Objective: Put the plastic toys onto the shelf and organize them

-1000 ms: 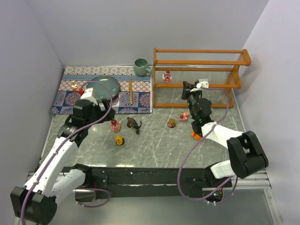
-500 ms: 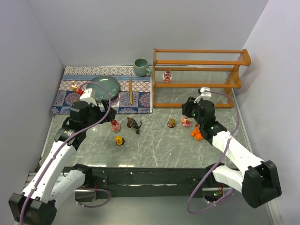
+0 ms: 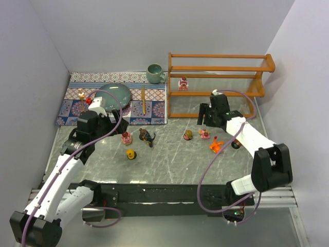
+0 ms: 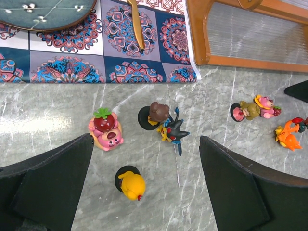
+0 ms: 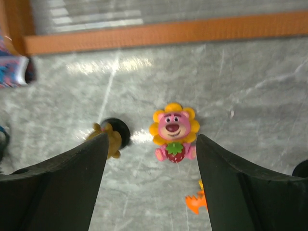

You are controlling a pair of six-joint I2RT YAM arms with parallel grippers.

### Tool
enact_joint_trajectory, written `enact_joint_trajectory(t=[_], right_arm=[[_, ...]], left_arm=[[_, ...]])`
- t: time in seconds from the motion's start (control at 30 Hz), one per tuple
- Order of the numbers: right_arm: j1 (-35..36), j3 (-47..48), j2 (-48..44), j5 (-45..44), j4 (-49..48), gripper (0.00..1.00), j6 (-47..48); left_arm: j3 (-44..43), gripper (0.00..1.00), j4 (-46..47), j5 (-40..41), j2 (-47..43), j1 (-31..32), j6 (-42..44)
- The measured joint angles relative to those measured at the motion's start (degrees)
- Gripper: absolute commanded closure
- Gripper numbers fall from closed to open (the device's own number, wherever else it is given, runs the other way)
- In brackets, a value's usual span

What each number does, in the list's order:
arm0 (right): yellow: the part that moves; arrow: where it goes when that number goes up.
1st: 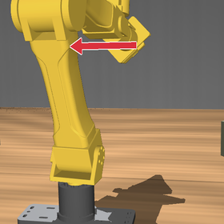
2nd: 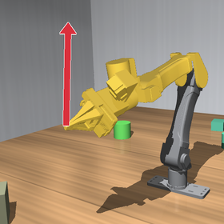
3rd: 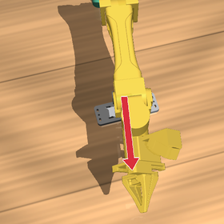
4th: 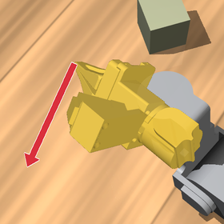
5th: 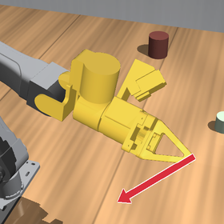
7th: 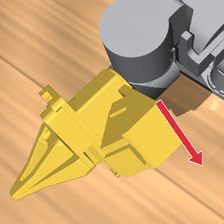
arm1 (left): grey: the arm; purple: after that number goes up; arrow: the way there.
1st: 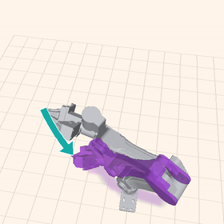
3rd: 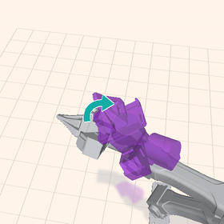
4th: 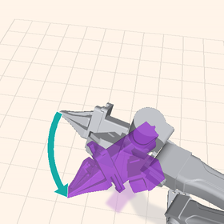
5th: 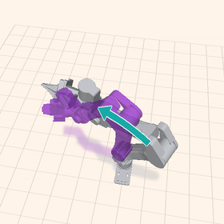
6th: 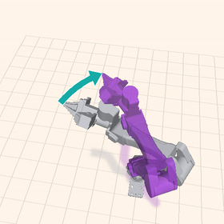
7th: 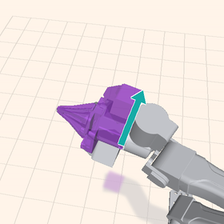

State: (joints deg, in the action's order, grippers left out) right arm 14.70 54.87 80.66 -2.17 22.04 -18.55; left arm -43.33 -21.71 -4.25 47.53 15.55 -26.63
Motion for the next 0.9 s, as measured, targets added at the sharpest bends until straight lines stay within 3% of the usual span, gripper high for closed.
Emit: enact_joint_trajectory(t=[0.3,0.9], right_arm=[[0.0,1.8,9.4,1.0,4.3,0.34,1.1],[1.1,4.9,16.5,-1.4,6.1,0.34,3.0]], left_arm=[[0.0,0.03,0.0,-0.4,0.4,0.0,0.0],[0.0,0.03,0.0,-0.5,1.1,0.0,0.0]])
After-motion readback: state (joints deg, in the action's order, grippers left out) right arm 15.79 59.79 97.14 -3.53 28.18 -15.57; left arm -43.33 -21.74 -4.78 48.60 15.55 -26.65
